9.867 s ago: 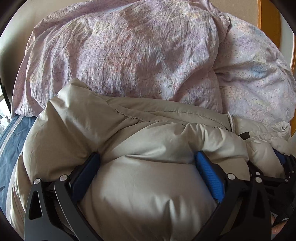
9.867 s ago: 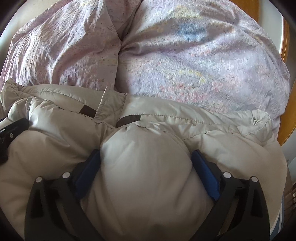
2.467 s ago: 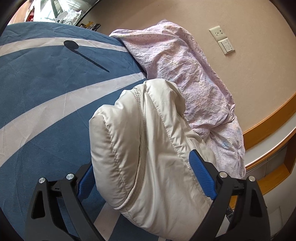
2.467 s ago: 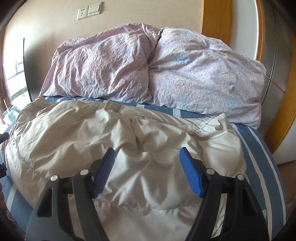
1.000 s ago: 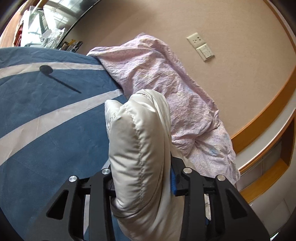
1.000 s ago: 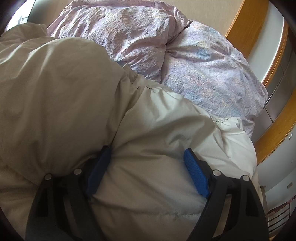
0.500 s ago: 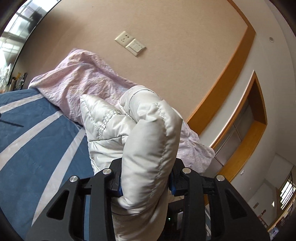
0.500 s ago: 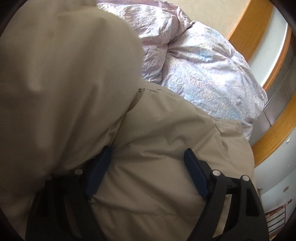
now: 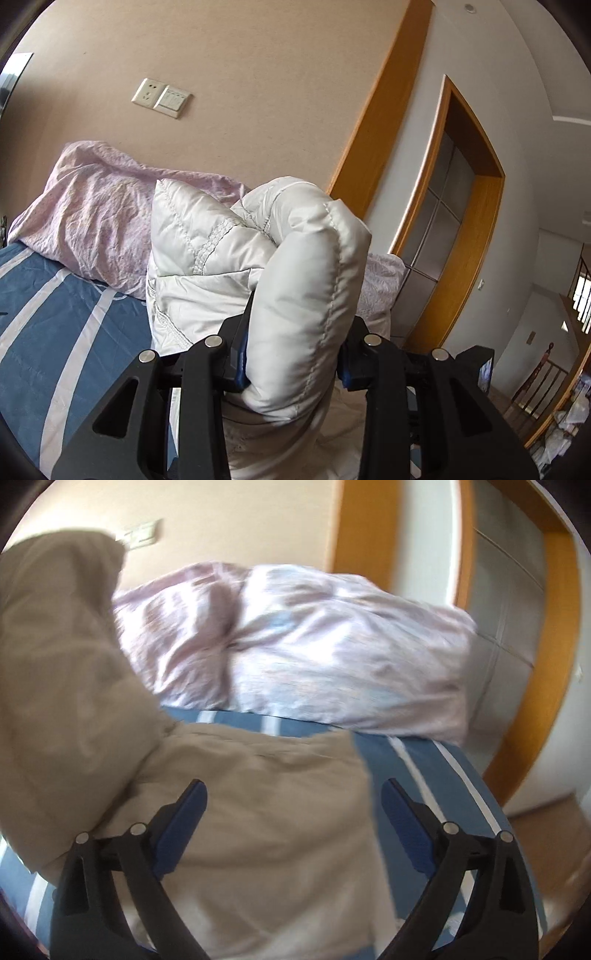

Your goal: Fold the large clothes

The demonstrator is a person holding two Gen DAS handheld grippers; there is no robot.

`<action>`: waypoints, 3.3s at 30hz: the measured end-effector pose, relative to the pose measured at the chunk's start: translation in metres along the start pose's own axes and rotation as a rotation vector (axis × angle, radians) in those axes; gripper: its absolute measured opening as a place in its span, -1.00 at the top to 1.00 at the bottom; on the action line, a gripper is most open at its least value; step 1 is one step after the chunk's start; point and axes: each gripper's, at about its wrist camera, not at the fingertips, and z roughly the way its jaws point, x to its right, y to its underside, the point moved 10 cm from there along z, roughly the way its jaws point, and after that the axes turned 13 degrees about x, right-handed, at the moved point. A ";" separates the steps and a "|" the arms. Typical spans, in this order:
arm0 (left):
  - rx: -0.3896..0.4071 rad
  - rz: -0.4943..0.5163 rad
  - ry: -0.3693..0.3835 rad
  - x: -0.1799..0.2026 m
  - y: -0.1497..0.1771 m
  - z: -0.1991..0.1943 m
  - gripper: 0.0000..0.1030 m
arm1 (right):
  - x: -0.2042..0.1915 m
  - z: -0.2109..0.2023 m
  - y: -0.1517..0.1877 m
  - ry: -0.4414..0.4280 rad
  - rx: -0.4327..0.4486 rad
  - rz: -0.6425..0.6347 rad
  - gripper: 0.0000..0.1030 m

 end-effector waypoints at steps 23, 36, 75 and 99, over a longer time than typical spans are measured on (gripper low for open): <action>-0.381 0.353 0.254 0.159 0.185 0.086 0.19 | 0.144 0.015 -0.005 -0.257 -0.098 0.587 -0.85; -0.473 0.557 0.325 0.183 0.255 0.090 0.07 | 0.067 0.059 -0.020 -0.553 -0.358 0.527 -0.38; -0.552 0.497 -0.106 0.014 0.158 0.178 -0.24 | 0.081 0.094 0.047 -0.275 -0.295 0.297 0.46; -0.503 0.549 -0.223 -0.009 0.207 0.181 -0.41 | 0.118 0.070 -0.011 -0.111 -0.117 0.355 0.10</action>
